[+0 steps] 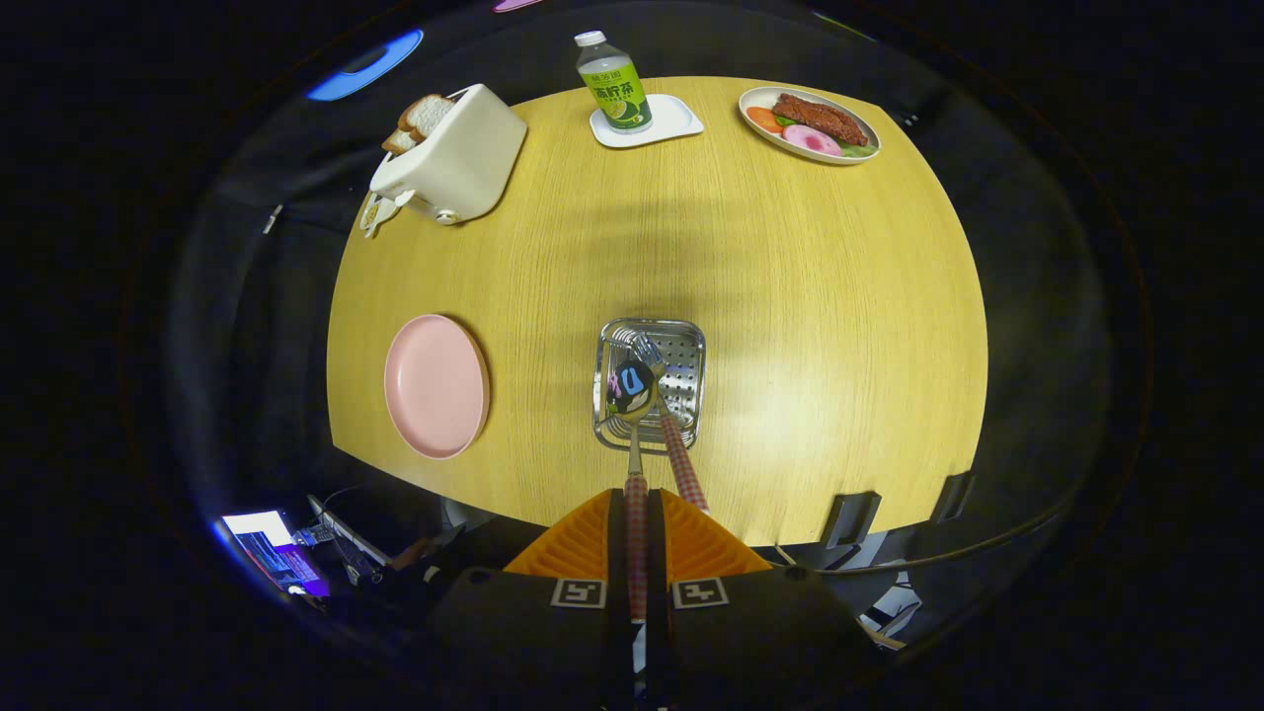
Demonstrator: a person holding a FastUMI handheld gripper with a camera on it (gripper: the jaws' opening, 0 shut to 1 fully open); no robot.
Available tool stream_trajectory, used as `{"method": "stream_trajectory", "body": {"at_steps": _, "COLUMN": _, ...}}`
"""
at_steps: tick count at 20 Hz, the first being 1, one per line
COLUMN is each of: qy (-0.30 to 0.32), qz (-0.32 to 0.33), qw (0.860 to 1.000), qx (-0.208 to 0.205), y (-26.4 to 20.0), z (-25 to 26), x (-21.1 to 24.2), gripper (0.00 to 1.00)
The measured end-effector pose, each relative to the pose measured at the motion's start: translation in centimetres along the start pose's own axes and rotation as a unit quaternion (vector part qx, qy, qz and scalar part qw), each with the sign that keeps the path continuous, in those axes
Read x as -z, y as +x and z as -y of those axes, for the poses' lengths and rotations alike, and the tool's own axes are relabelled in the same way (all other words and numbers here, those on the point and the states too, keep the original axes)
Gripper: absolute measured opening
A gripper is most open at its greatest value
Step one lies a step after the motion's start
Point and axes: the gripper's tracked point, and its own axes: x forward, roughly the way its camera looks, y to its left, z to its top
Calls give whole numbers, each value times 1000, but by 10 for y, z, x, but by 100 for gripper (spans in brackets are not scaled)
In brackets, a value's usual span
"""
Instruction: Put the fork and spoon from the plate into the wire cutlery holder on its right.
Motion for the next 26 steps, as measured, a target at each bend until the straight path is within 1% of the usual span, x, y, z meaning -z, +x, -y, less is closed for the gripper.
{"method": "stream_trajectory", "body": {"at_steps": 5, "qy": -2, "qz": -26, "qw": 999, "qx": 27, "y": 29, "z": 11, "x": -13, "gripper": 10}}
{"method": "stream_trajectory", "body": {"at_steps": 8, "qy": -6, "qz": -42, "qw": 999, "qx": 29, "y": 45, "z": 8, "x": -14, "gripper": 10}}
{"method": "stream_trajectory", "body": {"at_steps": 11, "qy": -4, "qz": -44, "qw": 999, "qx": 31, "y": 51, "z": 6, "x": -18, "gripper": 11}}
{"method": "stream_trajectory", "body": {"at_steps": 12, "qy": -5, "qz": -45, "qw": 998, "qx": 31, "y": 50, "z": 5, "x": -17, "gripper": 13}}
{"method": "stream_trajectory", "body": {"at_steps": 13, "qy": -5, "qz": -45, "qw": 999, "qx": 30, "y": 49, "z": 4, "x": -17, "gripper": 13}}
{"method": "stream_trajectory", "body": {"at_steps": 15, "qy": -3, "qz": -36, "qw": 999, "qx": 26, "y": 43, "z": 4, "x": -18, "gripper": 17}}
{"method": "stream_trajectory", "body": {"at_steps": 16, "qy": 1, "qz": -32, "qw": 999, "qx": 22, "y": 41, "z": 2, "x": -18, "gripper": 20}}
{"method": "stream_trajectory", "body": {"at_steps": 17, "qy": 5, "qz": -26, "qw": 999, "qx": 18, "y": 37, "z": 3, "x": -19, "gripper": 35}}
{"method": "stream_trajectory", "body": {"at_steps": 18, "qy": 7, "qz": -18, "qw": 1000, "qx": 16, "y": 32, "z": 3, "x": -19, "gripper": 43}}
{"method": "stream_trajectory", "body": {"at_steps": 19, "qy": 7, "qz": -9, "qw": 1000, "qx": 12, "y": 27, "z": 2, "x": -20, "gripper": 54}}
{"method": "stream_trajectory", "body": {"at_steps": 21, "qy": 7, "qz": 18, "qw": 1000, "qx": 5, "y": 15, "z": -3, "x": -22, "gripper": 59}}
{"method": "stream_trajectory", "body": {"at_steps": 23, "qy": 0, "qz": 57, "qw": 998, "qx": 0, "y": 1, "z": -11, "x": -27, "gripper": 59}}
{"method": "stream_trajectory", "body": {"at_steps": 24, "qy": -5, "qz": 80, "qw": 997, "qx": -3, "y": -7, "z": -17, "x": -29, "gripper": 62}}
{"method": "stream_trajectory", "body": {"at_steps": 25, "qy": -10, "qz": 100, "qw": 995, "qx": -4, "y": -14, "z": -22, "x": -31, "gripper": 72}}
{"method": "stream_trajectory", "body": {"at_steps": 26, "qy": -13, "qz": 121, "qw": 992, "qx": -7, "y": -21, "z": -29, "x": -31, "gripper": 74}}
